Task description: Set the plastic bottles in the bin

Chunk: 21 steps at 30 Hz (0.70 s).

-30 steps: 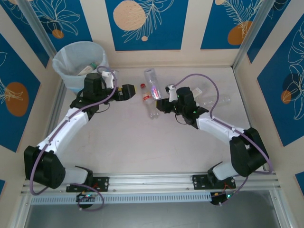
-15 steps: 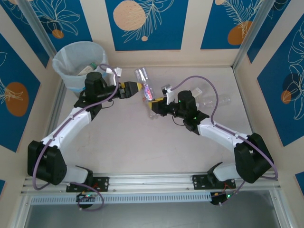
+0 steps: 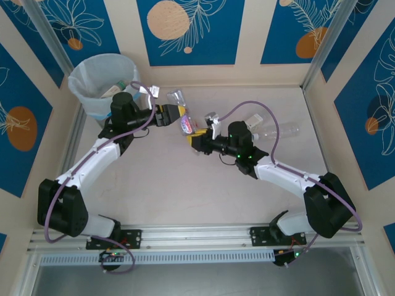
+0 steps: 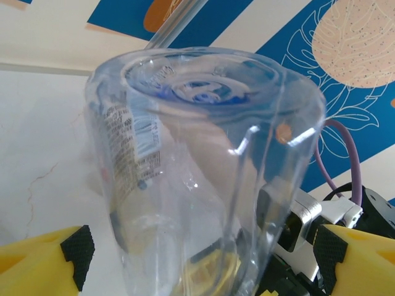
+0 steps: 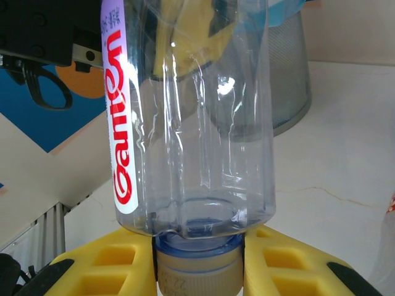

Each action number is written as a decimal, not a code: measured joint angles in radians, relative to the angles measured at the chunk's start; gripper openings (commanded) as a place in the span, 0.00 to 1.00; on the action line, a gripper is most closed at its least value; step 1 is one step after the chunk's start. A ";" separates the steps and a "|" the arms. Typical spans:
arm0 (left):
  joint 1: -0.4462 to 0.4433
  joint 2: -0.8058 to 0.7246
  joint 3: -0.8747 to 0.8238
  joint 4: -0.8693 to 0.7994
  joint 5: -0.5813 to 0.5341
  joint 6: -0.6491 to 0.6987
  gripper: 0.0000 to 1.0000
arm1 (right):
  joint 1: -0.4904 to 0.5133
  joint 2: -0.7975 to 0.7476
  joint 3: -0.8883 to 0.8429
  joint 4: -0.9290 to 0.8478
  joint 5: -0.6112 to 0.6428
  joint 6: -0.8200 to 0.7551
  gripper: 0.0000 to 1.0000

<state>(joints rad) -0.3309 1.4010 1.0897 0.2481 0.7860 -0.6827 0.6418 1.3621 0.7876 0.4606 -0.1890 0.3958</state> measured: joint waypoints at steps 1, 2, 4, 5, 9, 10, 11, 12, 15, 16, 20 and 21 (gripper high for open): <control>0.000 0.000 0.000 0.000 0.000 0.000 0.90 | 0.001 0.000 0.000 0.000 -0.002 0.000 0.00; 0.000 0.000 -0.001 0.000 0.000 0.000 0.89 | 0.004 0.000 0.000 0.000 -0.003 0.000 0.00; 0.000 0.000 -0.001 0.000 -0.001 0.000 0.84 | 0.008 0.000 0.000 0.000 -0.006 0.000 0.00; 0.000 0.000 -0.002 0.000 -0.001 -0.001 0.82 | 0.011 0.000 0.000 0.000 -0.007 -0.001 0.00; 0.000 0.000 -0.005 0.000 -0.002 -0.001 0.73 | 0.018 0.000 0.000 0.000 -0.011 -0.005 0.00; 0.000 0.000 -0.005 -0.001 -0.003 -0.001 0.70 | 0.019 0.000 0.000 0.000 -0.014 -0.006 0.00; 0.000 0.000 -0.005 -0.001 -0.005 0.001 0.68 | 0.019 0.000 0.000 -0.001 -0.015 -0.008 0.00; 0.000 0.000 -0.005 -0.001 -0.006 -0.001 0.66 | 0.019 0.000 0.000 -0.001 -0.018 -0.008 0.00; -0.001 0.000 -0.006 -0.001 -0.006 0.001 0.58 | 0.019 0.000 0.000 -0.004 -0.018 -0.008 0.00; -0.001 0.000 -0.006 -0.001 -0.008 0.003 0.56 | 0.019 0.000 0.000 -0.005 -0.018 -0.008 0.00; -0.001 0.000 -0.008 -0.001 -0.010 0.004 0.52 | 0.019 0.001 0.002 -0.007 -0.018 -0.008 0.01; -0.001 0.000 -0.008 -0.001 -0.011 0.004 0.51 | 0.019 0.001 0.002 -0.008 -0.018 -0.008 0.02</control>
<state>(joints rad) -0.3317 1.4010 1.0813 0.2474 0.7750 -0.6785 0.6613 1.3632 0.7898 0.4526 -0.2066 0.3878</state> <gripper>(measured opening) 0.528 0.293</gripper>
